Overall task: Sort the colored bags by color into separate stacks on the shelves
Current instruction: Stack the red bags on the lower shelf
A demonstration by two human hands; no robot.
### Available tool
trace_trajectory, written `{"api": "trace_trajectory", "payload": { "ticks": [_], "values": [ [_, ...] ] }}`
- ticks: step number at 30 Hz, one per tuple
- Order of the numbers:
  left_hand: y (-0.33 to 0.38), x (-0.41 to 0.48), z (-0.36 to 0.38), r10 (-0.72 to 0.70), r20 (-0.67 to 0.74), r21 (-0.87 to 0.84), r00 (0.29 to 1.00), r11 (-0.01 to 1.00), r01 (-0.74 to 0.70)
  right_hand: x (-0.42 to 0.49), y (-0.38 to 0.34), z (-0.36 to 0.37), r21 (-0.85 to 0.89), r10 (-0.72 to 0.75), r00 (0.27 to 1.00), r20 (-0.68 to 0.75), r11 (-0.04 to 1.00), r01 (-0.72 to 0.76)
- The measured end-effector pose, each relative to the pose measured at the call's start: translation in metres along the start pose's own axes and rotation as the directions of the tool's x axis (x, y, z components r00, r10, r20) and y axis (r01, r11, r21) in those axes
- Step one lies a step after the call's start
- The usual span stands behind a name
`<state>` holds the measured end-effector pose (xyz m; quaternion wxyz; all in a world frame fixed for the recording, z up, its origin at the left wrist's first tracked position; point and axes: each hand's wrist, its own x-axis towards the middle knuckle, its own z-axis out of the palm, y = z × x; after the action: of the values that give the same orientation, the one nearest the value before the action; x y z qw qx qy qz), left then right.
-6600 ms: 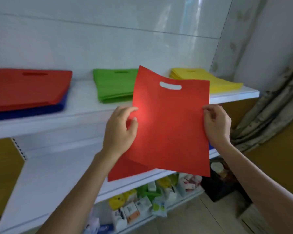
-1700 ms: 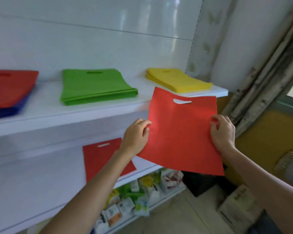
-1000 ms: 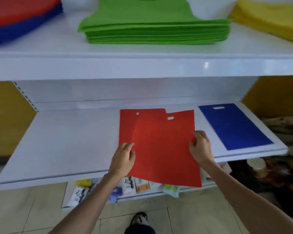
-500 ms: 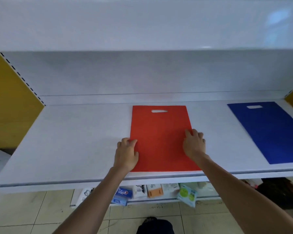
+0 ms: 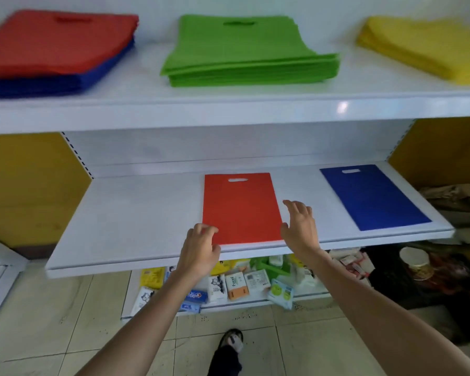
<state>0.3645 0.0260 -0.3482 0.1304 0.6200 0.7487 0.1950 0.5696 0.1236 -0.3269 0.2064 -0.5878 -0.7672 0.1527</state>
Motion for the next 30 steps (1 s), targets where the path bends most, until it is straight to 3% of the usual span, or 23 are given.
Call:
{"api": "trace_trajectory", "payload": {
  "ticks": [7,14,20,27,30],
  "values": [
    [0.062,-0.042,-0.082,0.211,-0.12,-0.062,0.97,0.974,-0.219,-0.045,-0.037,-0.123,-0.015,-0.127,0.979,-0.16,0.992,0.127],
    [0.092,-0.044,-0.188,0.422,-0.314,0.041,0.851,0.901,-0.432,-0.043,-0.125,-0.198,0.025,-0.293,0.865,-0.408,0.943,0.331],
    [0.054,-0.022,-0.285,0.406,-0.476,0.085,0.78,0.904,-0.419,0.005,-0.236,-0.205,0.014,-0.406,0.785,-0.469,0.885,0.466],
    [-0.066,0.018,-0.385,0.308,-0.55,0.142,0.776,0.95,-0.277,0.07,-0.35,-0.149,0.037,-0.447,0.814,-0.371,0.869,0.494],
    [-0.123,0.037,-0.42,0.21,-0.591,0.113,0.778,0.977,-0.178,0.1,-0.386,-0.117,0.116,-0.384,0.869,-0.312,0.892,0.436]
  ]
}}
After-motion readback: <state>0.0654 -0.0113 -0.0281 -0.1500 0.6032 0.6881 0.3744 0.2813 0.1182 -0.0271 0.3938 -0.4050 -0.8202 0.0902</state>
